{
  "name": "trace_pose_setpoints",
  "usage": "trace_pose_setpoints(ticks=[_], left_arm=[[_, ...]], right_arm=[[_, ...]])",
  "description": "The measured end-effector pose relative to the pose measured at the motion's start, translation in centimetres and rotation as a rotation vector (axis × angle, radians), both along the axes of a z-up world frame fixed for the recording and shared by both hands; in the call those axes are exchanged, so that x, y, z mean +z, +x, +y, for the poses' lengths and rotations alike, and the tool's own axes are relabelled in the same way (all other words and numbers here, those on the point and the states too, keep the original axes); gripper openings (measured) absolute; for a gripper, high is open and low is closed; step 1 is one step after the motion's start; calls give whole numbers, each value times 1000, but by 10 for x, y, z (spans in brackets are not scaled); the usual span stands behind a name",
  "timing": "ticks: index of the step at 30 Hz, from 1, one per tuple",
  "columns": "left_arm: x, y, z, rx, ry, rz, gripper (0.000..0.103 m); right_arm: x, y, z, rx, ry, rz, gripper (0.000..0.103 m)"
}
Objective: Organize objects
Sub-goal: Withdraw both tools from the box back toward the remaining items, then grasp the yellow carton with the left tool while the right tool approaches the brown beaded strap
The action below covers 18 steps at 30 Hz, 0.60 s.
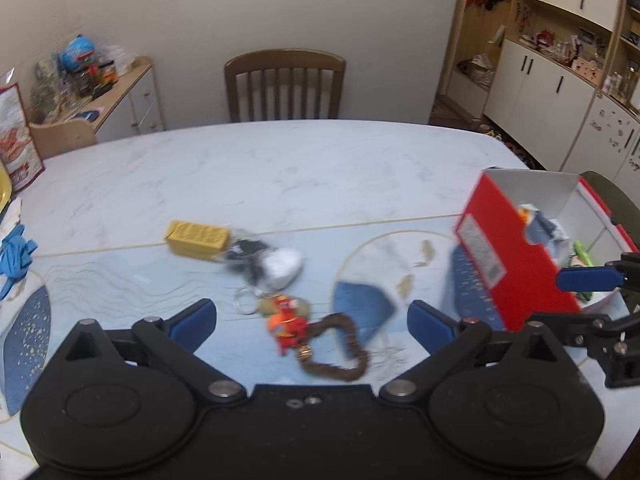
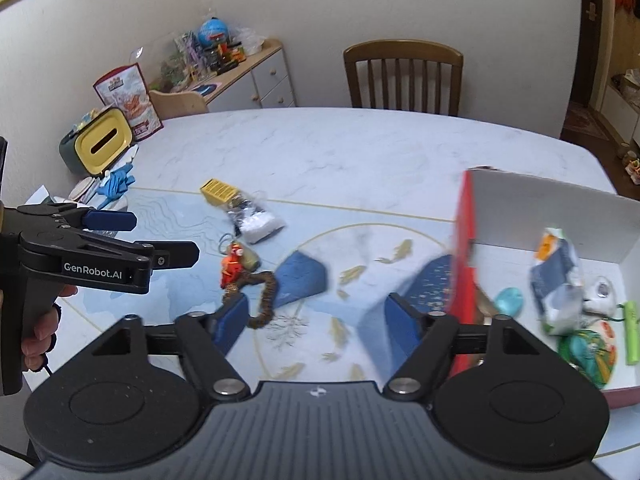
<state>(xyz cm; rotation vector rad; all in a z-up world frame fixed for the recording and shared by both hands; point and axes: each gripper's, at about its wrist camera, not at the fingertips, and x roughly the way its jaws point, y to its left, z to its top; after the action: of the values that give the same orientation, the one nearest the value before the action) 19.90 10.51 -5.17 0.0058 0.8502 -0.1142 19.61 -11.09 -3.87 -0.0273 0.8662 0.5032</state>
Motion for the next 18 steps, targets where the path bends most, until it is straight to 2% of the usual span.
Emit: trace_pose_setpoints(ticks=[10,18], left_arm=[[-23,28,63,103,-16,50,102],[-35,74,94,136,50,15,102]], right_arm=[[-38,19,54,-15,-37,67,81],[-57,32,80,-11,-69,106,81]])
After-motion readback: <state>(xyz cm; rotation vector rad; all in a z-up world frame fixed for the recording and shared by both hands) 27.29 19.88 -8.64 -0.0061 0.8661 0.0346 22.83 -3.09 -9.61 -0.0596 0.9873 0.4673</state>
